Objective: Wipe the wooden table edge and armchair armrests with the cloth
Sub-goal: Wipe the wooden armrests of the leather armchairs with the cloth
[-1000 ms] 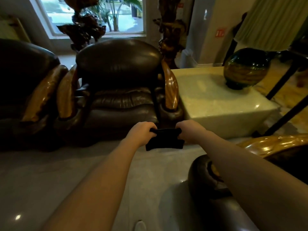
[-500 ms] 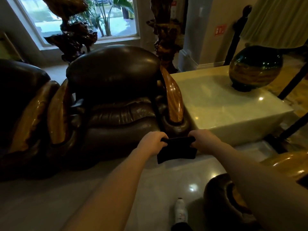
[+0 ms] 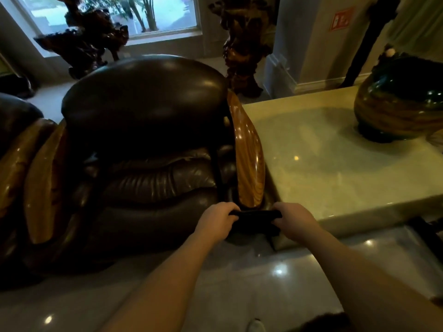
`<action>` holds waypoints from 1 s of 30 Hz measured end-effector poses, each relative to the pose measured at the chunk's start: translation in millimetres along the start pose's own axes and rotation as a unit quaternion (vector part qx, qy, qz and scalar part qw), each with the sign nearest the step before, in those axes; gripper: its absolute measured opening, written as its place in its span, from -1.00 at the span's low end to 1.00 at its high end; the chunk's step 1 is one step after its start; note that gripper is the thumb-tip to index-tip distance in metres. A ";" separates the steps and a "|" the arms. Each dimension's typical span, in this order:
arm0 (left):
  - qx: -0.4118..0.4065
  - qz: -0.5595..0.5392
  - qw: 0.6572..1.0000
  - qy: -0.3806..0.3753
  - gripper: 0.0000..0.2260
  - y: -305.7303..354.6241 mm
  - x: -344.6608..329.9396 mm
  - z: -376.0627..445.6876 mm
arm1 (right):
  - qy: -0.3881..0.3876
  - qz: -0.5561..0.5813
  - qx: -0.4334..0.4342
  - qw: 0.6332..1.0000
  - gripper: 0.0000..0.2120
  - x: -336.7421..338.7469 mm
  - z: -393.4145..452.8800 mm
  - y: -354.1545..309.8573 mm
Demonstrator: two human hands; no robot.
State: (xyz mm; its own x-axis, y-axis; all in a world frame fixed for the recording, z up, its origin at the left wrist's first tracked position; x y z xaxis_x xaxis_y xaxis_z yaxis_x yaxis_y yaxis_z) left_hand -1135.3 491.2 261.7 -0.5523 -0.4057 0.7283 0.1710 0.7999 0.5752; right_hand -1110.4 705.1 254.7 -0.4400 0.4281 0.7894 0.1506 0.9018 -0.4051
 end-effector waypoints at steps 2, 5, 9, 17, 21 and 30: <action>-0.005 -0.015 1.000 0.009 -0.81 1.6 6.5 25.4 | 0.010 0.005 -0.004 1.000 -0.75 15.3 23.8 4.2; -0.007 -0.046 0.999 0.016 -0.85 -3.7 12.4 66.3 | 0.008 0.002 -0.016 1.000 -0.75 33.7 61.5 8.5; -0.008 -0.095 0.995 0.024 -0.87 -17.7 23.4 127.4 | 0.000 -0.003 -0.033 0.999 -0.76 55.8 116.7 9.0; 0.001 -0.174 0.985 0.001 -0.84 -52.9 50.5 247.1 | -0.021 0.010 -0.076 0.997 -0.81 92.0 241.4 5.5; 0.028 -0.210 0.977 -0.009 -0.80 -71.6 55.2 296.7 | -0.036 0.039 -0.085 0.995 -0.86 97.9 293.2 12.0; 0.029 -0.246 0.968 0.045 -0.82 -107.5 45.0 412.4 | 0.008 0.139 -0.060 0.988 -0.85 106.3 408.8 47.4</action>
State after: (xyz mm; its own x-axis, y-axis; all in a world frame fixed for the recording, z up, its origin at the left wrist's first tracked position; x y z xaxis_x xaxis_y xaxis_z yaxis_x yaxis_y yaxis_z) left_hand -1515.0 569.3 79.0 -0.4813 -0.7785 0.4027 -0.1421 0.5227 0.8406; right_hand -1511.9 769.1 130.8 -0.3533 0.6610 0.6620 0.3682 0.7488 -0.5511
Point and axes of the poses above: each hand's wrist, its own z-axis towards the middle knuckle, its own x-axis out of the back of the hand, y = z × x, the point moved 1 cm from there along z, towards the middle knuckle, and after that the axes turned 11 degrees about -y, right-handed, at the moved point
